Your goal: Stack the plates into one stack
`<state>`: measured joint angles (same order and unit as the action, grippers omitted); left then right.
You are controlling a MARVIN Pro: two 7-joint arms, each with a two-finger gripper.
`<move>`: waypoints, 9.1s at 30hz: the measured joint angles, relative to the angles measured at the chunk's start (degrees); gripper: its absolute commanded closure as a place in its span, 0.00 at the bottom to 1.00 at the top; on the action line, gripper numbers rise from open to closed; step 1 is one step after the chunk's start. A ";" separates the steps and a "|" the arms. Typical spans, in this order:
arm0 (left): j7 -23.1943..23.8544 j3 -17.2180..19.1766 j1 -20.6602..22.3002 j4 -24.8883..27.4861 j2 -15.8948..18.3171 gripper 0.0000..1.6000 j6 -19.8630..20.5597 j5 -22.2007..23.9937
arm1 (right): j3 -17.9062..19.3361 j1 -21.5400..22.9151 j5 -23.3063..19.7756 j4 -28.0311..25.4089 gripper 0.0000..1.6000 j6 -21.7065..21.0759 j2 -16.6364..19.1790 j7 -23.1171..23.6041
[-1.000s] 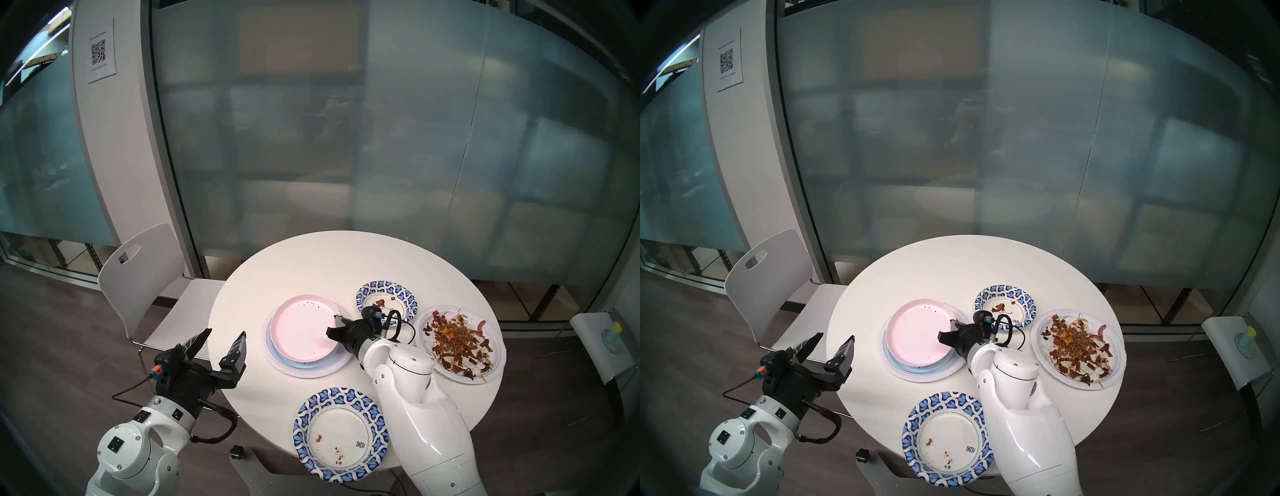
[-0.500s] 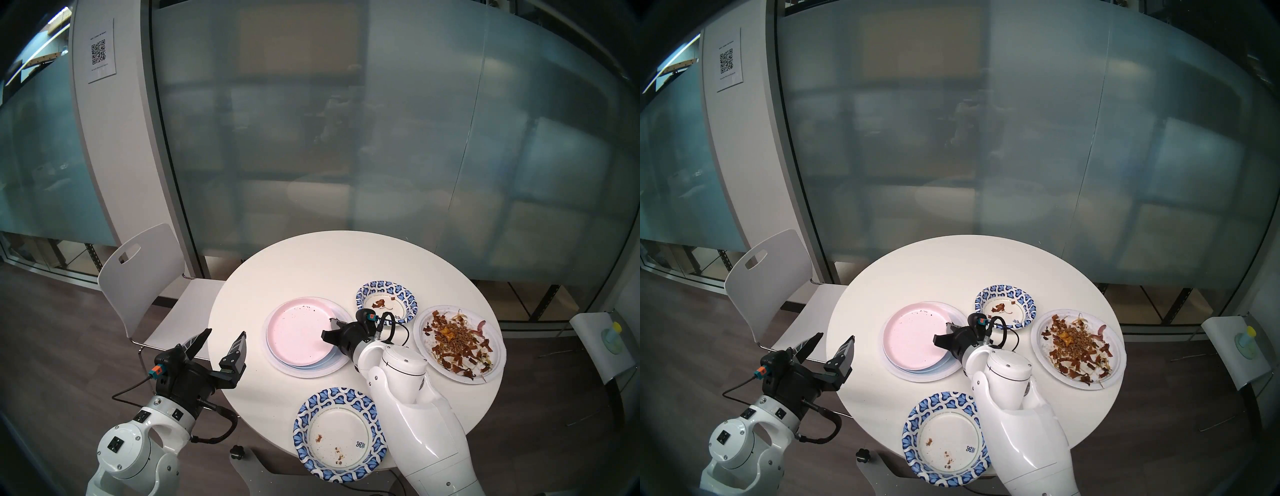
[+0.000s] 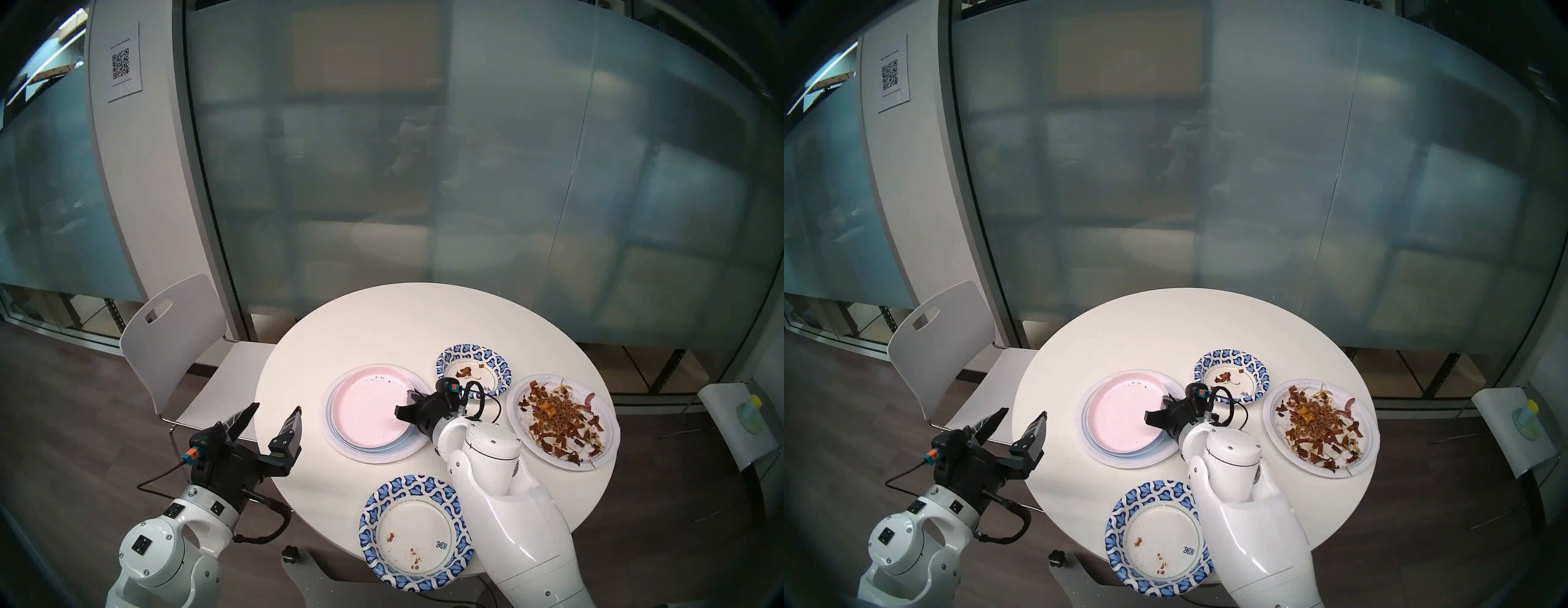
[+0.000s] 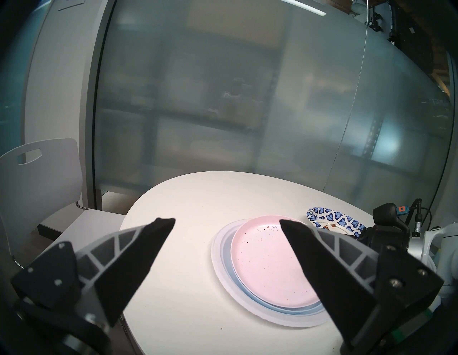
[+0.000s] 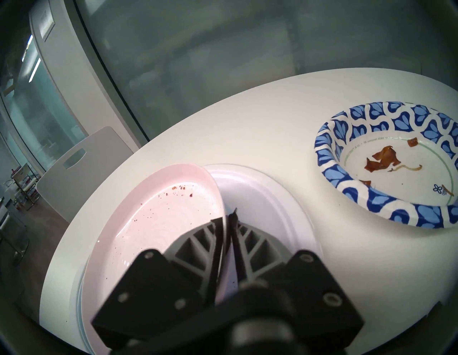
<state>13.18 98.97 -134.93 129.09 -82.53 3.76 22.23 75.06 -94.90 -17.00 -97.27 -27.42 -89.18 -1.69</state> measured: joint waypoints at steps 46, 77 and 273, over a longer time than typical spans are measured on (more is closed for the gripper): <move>1.08 0.39 0.30 -0.06 -1.04 0.00 0.14 -0.69 | 8.28 -20.31 2.25 -24.68 0.02 2.25 8.66 -8.37; 1.80 0.72 0.77 -0.23 -1.54 0.00 1.61 -1.07 | 8.91 -27.48 -5.33 -25.39 0.00 8.74 9.88 -3.15; 5.72 2.23 5.66 -3.41 -2.15 0.00 5.79 -2.84 | 36.68 -26.39 -15.39 -10.62 0.36 -4.92 21.60 0.39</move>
<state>18.90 101.20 -129.27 125.69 -84.67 9.55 19.38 111.74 -121.29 -32.40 -107.89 -32.34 -67.58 -1.30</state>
